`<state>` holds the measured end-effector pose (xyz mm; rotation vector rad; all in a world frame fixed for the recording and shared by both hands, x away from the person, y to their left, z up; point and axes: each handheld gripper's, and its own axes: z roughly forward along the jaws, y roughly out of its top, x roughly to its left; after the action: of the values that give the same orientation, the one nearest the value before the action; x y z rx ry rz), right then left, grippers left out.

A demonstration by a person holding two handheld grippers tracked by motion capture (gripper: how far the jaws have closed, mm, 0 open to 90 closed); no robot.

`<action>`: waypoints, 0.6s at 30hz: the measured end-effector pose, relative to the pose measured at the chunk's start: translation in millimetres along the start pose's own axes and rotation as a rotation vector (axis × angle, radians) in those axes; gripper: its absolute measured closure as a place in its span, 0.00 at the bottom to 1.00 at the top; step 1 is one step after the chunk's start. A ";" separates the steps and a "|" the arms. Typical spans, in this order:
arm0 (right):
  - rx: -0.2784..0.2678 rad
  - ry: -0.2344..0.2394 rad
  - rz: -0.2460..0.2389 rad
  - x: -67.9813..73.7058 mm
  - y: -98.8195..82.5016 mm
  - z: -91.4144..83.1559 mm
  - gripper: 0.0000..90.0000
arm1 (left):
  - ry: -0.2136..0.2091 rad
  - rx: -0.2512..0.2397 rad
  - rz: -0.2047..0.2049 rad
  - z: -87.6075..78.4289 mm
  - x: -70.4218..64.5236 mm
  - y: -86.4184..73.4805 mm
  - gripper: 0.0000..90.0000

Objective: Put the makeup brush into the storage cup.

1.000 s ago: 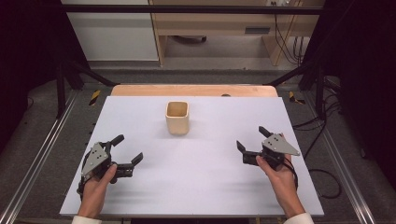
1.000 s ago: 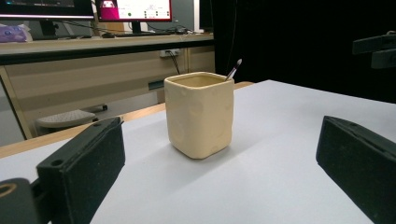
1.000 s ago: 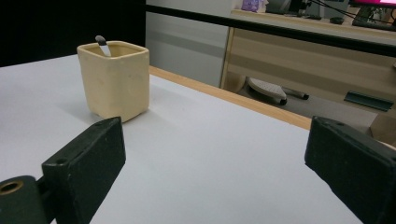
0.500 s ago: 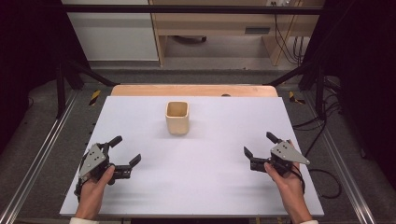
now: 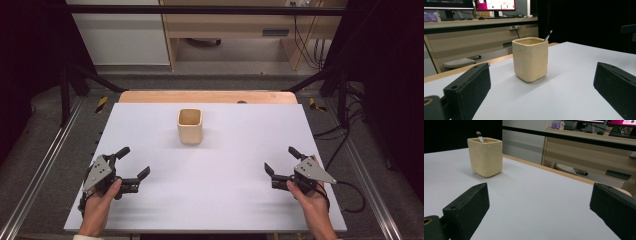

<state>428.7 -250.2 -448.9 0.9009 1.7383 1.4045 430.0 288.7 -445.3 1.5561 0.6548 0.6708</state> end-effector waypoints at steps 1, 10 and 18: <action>-0.002 -0.001 0.000 0.2 -0.9 -0.5 0.03 | -0.001 0.001 0.001 -0.3 -0.2 -0.1 0.01; -0.012 0.002 0.019 -0.2 -7.4 -5.5 0.04 | -0.008 0.009 0.008 -4.1 -3.1 -0.6 0.01; 0.004 0.012 0.016 -1.2 -17.0 -9.0 0.03 | 0.003 0.029 0.018 -10.6 -3.6 -5.1 0.01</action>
<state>420.1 -258.4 -464.1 0.9113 1.7468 1.4201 419.6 293.5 -449.8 1.5900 0.6565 0.6798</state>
